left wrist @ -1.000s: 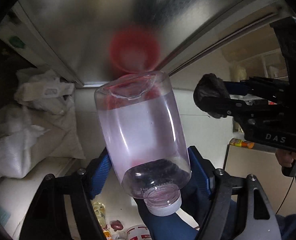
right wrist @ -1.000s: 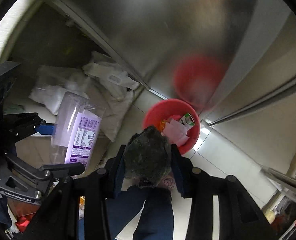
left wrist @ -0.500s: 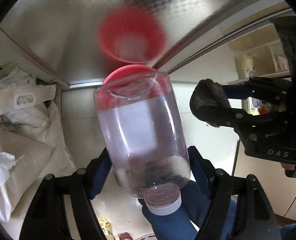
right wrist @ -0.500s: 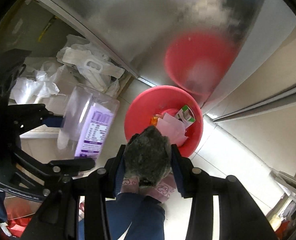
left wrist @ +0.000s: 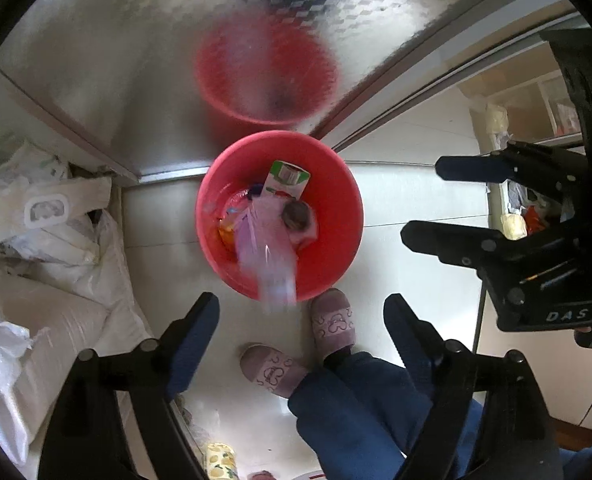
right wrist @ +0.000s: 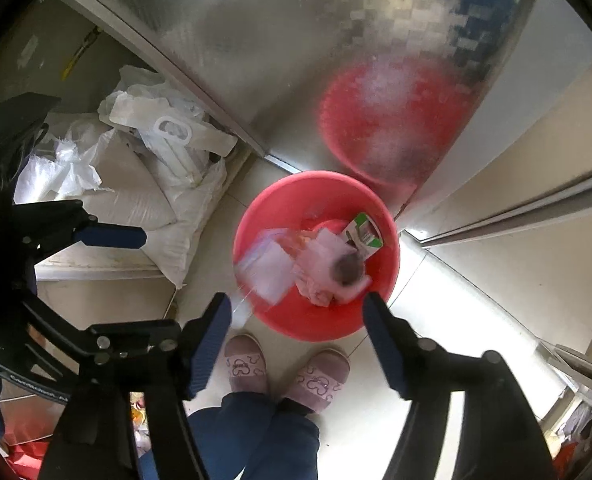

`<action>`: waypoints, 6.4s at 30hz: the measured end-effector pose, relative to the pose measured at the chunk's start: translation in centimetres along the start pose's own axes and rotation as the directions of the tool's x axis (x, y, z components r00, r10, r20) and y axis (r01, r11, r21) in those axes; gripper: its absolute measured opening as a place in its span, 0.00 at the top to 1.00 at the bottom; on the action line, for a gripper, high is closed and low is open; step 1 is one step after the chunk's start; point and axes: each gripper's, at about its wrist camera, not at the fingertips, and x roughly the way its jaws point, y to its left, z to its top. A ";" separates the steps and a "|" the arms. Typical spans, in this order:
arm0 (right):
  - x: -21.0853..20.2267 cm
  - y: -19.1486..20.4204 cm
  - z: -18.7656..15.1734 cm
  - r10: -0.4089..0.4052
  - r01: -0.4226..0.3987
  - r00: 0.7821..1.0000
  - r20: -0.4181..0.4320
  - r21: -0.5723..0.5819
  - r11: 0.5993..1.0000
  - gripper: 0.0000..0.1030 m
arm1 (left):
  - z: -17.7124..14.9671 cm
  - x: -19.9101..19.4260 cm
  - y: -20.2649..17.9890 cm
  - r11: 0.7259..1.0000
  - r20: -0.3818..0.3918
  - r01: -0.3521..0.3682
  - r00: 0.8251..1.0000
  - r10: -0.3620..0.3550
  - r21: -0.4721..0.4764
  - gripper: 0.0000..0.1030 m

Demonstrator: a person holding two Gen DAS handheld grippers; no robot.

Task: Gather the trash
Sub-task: 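Open the right gripper over the red bucket while the left gripper releases the bottle, then raise both tools back up to the counter, then grasp the blue Vinda tissue pack with the right gripper and lift it, then grasp the blue-and-pink rolled plastic bag with the left gripper, then carry the bag and tissue pack down over the red bucket with both grippers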

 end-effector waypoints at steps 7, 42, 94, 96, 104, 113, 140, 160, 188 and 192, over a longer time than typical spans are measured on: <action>-1.6 0.5 0.1 -0.024 0.024 1.000 0.016 -0.005 1.000 0.30 | -0.3 -2.0 0.0 1.000 0.017 -0.006 1.000 0.006 -0.028 0.16; -38.0 11.0 1.7 -0.093 0.166 0.925 0.368 -0.170 0.971 0.05 | -6.8 -45.2 -8.7 0.961 0.427 -0.109 0.879 0.213 -0.254 0.13; -35.2 8.7 35.9 -0.174 0.143 0.975 0.138 0.208 0.968 0.24 | 27.1 -49.2 13.9 0.991 0.225 -0.119 0.966 0.129 -0.057 0.13; -34.2 8.6 37.2 -0.169 0.141 0.979 0.116 0.214 0.967 0.26 | 28.0 -48.6 14.9 0.990 0.210 -0.121 0.969 0.133 -0.067 0.13; -31.4 8.2 40.2 -0.156 0.141 0.986 0.055 0.218 0.966 0.31 | 29.6 -47.3 17.0 0.992 0.175 -0.104 0.978 0.116 -0.077 0.13; -30.2 8.5 41.5 -0.130 0.124 0.991 0.017 0.198 0.972 0.43 | 30.5 -46.5 17.8 0.996 0.162 -0.061 0.984 0.070 -0.059 0.13; -36.1 3.0 35.8 -0.159 0.121 0.977 0.144 0.238 0.964 0.85 | 36.7 -45.4 15.5 0.983 0.163 -0.137 0.980 0.116 0.122 0.13; -35.2 3.1 37.0 -0.152 0.122 0.984 0.098 0.258 0.958 0.85 | 43.1 -43.9 12.6 0.962 0.138 -0.108 0.988 0.075 0.250 0.73; -37.8 4.2 31.6 -0.138 0.109 0.978 0.160 0.176 0.978 0.86 | 32.1 -46.8 5.7 0.949 0.140 -0.102 0.988 0.062 0.299 0.79; -39.4 4.5 29.5 -0.136 0.105 0.973 0.189 0.164 0.981 0.86 | 29.6 -47.2 3.0 0.947 0.171 -0.138 0.981 0.090 0.292 0.79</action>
